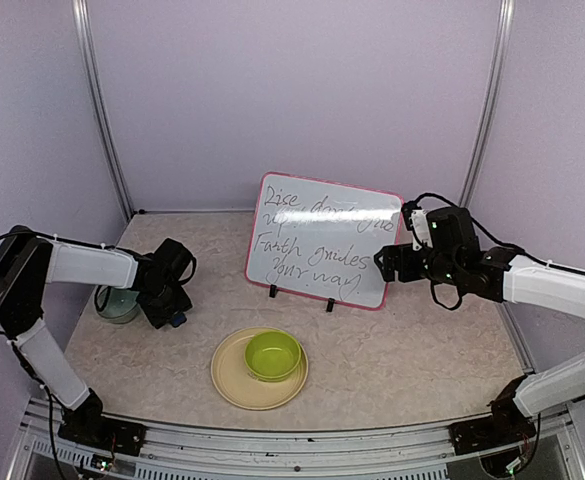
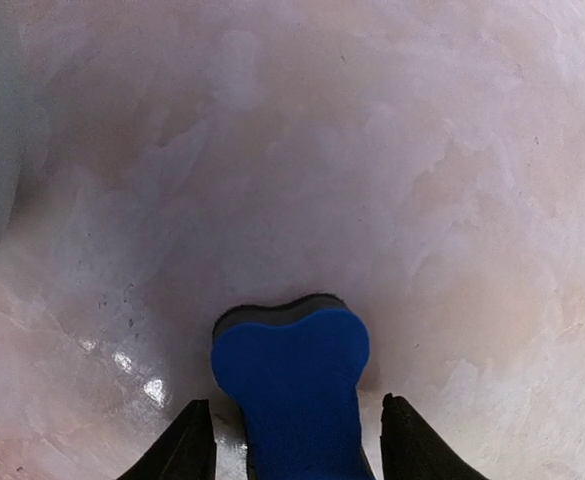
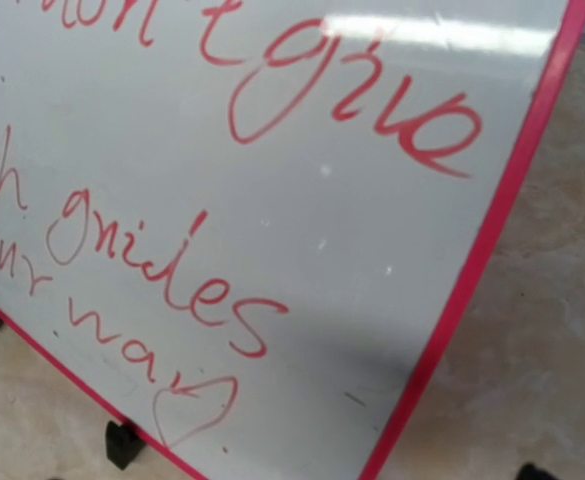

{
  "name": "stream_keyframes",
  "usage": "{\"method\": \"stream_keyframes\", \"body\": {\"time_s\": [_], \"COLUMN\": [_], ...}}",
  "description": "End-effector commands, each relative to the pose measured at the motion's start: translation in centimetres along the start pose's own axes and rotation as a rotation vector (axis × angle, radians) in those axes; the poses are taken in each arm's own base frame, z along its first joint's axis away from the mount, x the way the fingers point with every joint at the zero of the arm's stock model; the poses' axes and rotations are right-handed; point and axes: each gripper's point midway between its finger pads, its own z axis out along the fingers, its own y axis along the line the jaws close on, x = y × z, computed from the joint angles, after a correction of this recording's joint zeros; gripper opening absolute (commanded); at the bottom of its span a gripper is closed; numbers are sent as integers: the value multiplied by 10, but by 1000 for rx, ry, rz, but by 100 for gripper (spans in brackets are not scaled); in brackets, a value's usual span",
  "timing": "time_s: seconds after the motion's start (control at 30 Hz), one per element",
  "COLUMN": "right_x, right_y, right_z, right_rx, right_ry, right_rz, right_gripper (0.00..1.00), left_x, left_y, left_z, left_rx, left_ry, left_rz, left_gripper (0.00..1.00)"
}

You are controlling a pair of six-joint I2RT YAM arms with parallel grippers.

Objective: Erase the whiteboard
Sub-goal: Pick up the whiteboard eraser from the center of the board.

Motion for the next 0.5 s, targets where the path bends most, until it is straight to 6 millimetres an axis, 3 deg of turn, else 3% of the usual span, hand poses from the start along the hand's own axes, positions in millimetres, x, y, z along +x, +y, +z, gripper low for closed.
{"method": "stream_keyframes", "body": {"time_s": [0.0, 0.47], "right_x": [-3, 4], "right_y": [-3, -5], "right_z": [-4, 0], "right_rx": [2, 9], "right_ry": [-18, -3], "right_rz": [9, 6], "right_gripper": [96, 96], "left_x": [1, 6], "left_y": [3, 4], "left_z": [4, 7], "left_rx": [-12, -5], "left_ry": [11, 22], "left_rz": [3, 8], "left_gripper": [52, 30]}}
